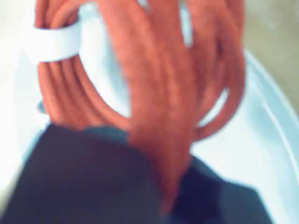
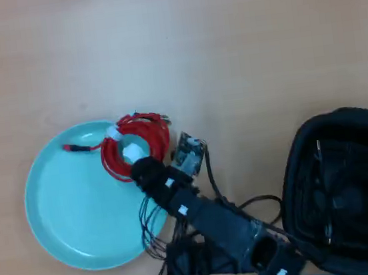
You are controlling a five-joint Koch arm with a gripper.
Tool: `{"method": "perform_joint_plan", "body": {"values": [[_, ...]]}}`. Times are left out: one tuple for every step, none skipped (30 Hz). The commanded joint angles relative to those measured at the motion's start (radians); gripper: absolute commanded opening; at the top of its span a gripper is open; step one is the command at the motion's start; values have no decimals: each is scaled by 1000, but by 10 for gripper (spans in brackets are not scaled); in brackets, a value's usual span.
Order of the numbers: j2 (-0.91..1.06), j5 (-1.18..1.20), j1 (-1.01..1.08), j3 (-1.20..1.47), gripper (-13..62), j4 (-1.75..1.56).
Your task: Put a black charging cable in a black bowl and put a red charging cable in a green bowl
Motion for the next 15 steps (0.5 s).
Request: {"method": "perform_joint_plan", "body": {"values": [[92,26,-44,-310,-63,160],[92,35,-57,-345,-63,201],[91,51,-61,-373,-63,230],[92,58,-61,-391,-63,252],[91,60,-63,-405,-63,268],[91,58,-61,-422,-63,285],[87,58,-61,-448,-63,310],[86,57,-57,-485,-63,350],[84,57,-51,-538,-62,405],[77,57,-49,-604,-63,471],[52,57,-46,-676,-62,540],[11,57,-44,-756,-63,611],[-35,57,-44,-838,-62,675],[-77,60,-48,-916,-63,736],[-112,60,-57,-989,-62,785]]}}
